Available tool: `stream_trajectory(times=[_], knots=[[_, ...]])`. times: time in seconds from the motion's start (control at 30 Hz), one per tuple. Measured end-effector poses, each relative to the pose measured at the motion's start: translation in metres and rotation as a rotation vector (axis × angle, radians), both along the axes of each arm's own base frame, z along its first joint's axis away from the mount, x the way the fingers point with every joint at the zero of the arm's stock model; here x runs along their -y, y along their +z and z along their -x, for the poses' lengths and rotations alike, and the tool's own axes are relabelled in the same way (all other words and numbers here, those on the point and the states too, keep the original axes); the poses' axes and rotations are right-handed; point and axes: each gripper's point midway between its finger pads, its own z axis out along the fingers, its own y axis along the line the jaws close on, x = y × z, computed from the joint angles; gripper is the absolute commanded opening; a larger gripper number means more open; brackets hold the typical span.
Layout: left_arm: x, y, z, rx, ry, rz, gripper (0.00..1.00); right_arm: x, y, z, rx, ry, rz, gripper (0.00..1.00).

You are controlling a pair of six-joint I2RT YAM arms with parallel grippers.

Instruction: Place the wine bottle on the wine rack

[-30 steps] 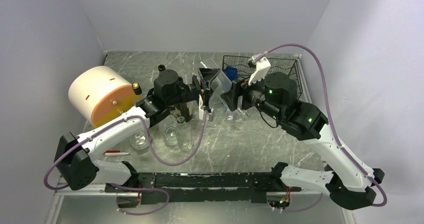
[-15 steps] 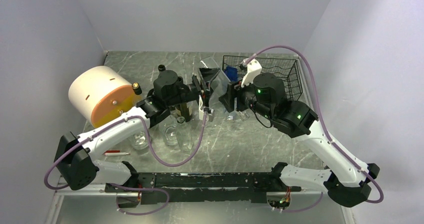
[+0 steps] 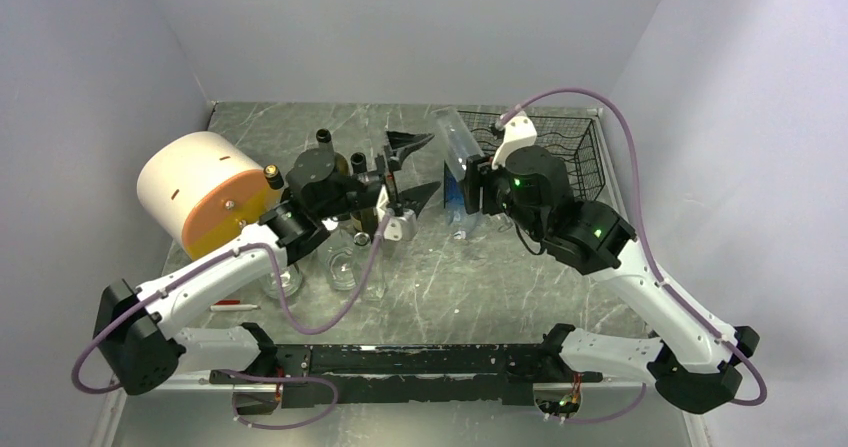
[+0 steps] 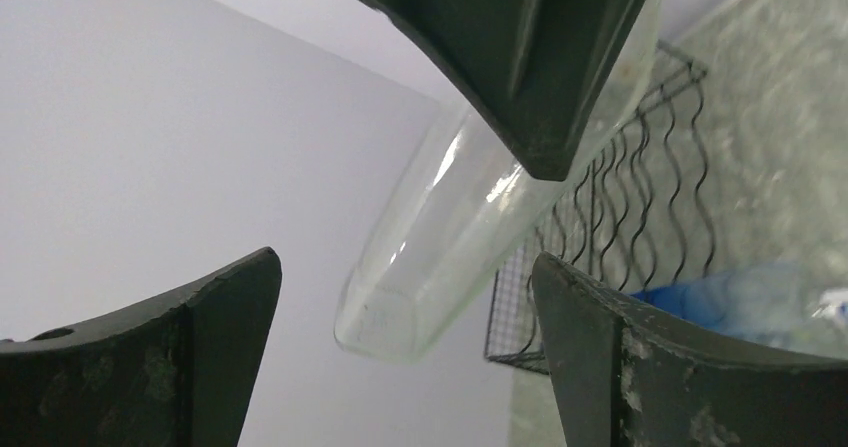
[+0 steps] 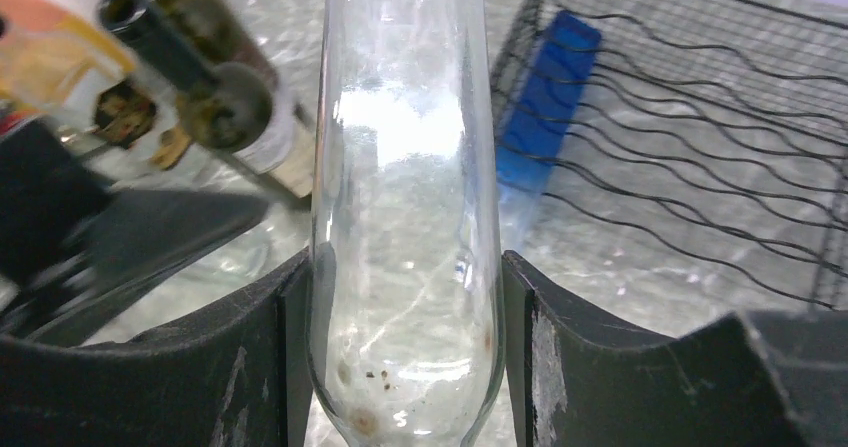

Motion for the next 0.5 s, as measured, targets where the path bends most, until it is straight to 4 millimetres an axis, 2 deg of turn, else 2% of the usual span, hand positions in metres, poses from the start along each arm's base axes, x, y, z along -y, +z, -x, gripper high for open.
stream_trajectory(times=[0.17,0.27,0.4,0.5], knots=[[-0.011,0.003,0.02,-0.196,-0.039,0.168,0.99,0.027,0.001,-0.017,0.034,-0.118,0.047,0.0],[-0.017,0.001,0.012,-0.363,0.011,0.274,0.99,0.045,-0.007,-0.026,0.027,-0.184,0.072,0.0],[-0.03,0.009,0.001,-0.612,0.094,0.451,0.99,0.075,-0.033,-0.035,-0.027,-0.282,0.098,0.0],[-0.046,0.02,-0.002,-0.772,0.144,0.602,0.99,0.093,-0.054,-0.032,-0.081,-0.335,0.112,0.0]])
